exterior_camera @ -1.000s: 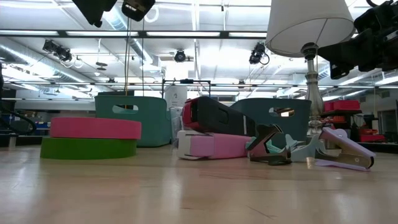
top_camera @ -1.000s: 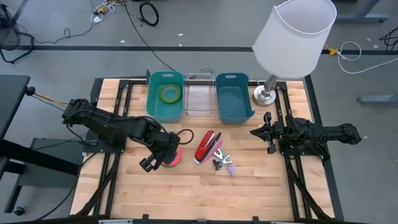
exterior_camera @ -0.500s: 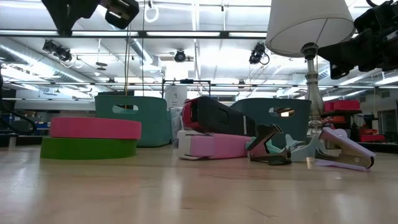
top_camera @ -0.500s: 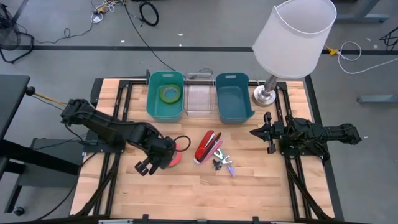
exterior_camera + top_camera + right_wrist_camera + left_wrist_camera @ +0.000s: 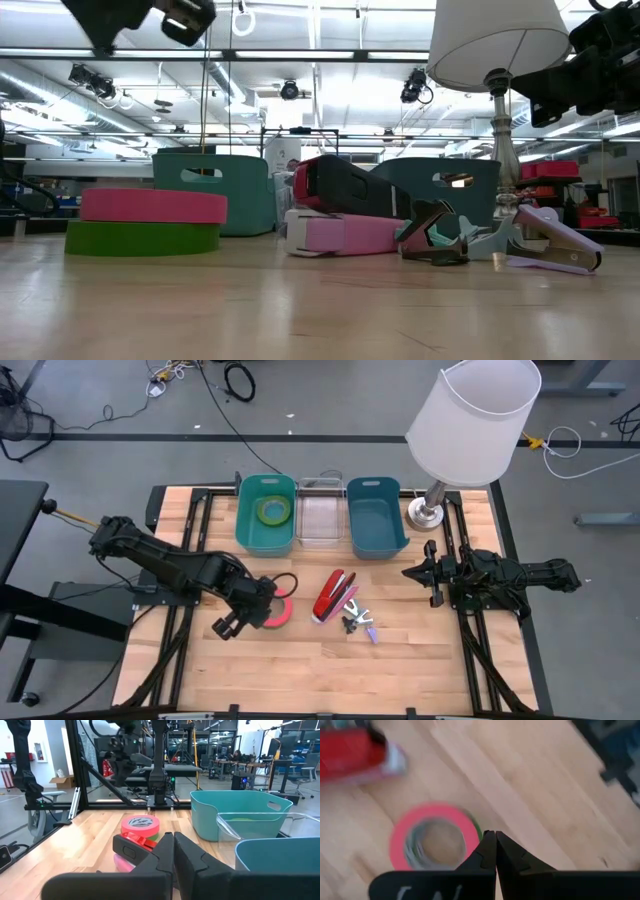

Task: Pick and place Stapler, Stapler remover, tape
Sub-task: Put the pink tape into the green bin

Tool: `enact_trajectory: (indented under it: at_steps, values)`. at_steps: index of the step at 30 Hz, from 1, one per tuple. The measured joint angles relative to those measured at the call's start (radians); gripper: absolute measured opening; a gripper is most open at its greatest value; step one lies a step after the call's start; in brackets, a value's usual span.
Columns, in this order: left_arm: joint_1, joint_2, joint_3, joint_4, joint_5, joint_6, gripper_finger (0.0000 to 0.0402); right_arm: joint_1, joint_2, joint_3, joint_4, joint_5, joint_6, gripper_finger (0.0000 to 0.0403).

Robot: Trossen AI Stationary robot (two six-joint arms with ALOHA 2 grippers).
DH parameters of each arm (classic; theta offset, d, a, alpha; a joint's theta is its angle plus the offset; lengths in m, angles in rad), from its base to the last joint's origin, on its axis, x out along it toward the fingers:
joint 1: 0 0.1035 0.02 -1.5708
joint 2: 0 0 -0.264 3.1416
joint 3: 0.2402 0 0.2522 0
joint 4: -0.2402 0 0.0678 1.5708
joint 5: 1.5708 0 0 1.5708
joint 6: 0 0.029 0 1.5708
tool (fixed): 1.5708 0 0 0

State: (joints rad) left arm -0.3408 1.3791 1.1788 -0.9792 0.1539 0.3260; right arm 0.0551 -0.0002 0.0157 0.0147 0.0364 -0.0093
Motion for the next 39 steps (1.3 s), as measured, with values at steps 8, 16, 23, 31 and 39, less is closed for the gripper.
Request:
enact_trajectory:
  at_steps: [8,16,23,31,39]
  values:
    - [0.002,0.029,-0.070,0.003,-0.082,0.002,0.0000,0.000,0.000,0.000,0.000,0.000,0.000,0.0016]
    - [0.004,0.071,-0.130,0.015,-0.079,0.023,0.0000,0.000,0.000,0.000,0.001,0.000,0.000,0.0016]
    - [0.004,0.091,-0.137,0.033,-0.079,0.032,0.0000,0.000,0.000,0.000,0.000,0.000,0.000,0.0016]
    - [0.004,0.114,-0.137,0.073,-0.071,0.037,0.0044,0.000,0.000,0.000,0.000,0.000,0.000,0.0016]
    - [0.004,0.113,-0.137,0.104,-0.072,0.036,0.0162,0.000,0.000,0.000,0.000,0.000,0.000,0.0016]
